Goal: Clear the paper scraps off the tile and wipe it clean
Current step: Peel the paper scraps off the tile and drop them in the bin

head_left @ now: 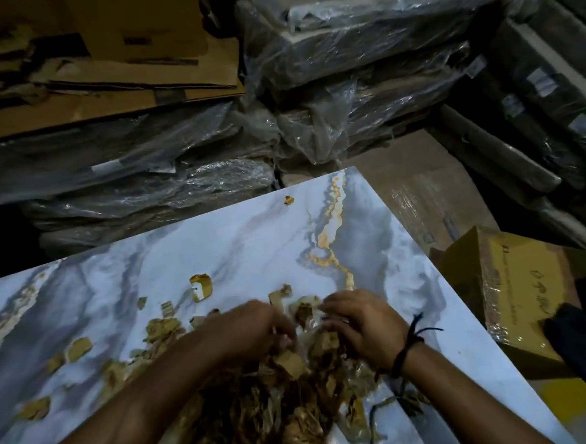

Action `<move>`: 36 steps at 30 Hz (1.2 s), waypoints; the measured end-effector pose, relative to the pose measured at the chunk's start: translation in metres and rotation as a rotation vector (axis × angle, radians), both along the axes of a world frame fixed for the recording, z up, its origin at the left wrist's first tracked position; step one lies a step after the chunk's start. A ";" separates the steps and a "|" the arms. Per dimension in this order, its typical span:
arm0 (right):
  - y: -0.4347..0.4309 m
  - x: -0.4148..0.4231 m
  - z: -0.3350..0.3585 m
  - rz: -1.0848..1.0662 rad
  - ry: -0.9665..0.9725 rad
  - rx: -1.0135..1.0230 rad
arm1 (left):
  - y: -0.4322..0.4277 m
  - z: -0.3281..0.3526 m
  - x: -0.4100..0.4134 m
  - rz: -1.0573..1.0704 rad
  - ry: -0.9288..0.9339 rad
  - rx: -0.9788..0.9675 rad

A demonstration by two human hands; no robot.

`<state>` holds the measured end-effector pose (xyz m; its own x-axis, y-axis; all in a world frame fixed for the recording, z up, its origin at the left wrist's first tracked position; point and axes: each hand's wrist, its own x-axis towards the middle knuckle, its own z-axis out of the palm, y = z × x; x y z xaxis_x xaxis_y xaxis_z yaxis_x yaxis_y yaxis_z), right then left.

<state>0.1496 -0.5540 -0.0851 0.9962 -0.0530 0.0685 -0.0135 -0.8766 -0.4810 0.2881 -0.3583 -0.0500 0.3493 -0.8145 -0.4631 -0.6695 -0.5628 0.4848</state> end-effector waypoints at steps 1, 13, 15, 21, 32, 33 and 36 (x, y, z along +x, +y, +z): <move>0.001 0.003 -0.002 0.015 0.052 -0.014 | 0.002 -0.004 -0.001 -0.018 0.007 0.041; -0.056 0.182 -0.017 -0.111 0.184 -0.099 | 0.038 -0.043 0.113 0.387 -0.336 0.020; -0.059 0.211 -0.035 -0.129 0.132 -0.135 | 0.041 -0.053 0.116 0.376 -0.318 0.114; -0.052 0.248 -0.060 -0.104 0.076 -0.253 | 0.040 -0.063 0.116 0.447 -0.266 -0.004; 0.029 0.164 0.015 0.045 -0.011 0.035 | 0.077 -0.011 0.061 0.584 0.018 -0.536; 0.044 0.144 0.025 0.110 -0.003 0.071 | 0.084 -0.003 0.051 0.556 0.020 -0.545; 0.085 0.091 0.035 0.257 -0.038 0.123 | 0.110 0.006 0.021 0.493 0.032 -0.570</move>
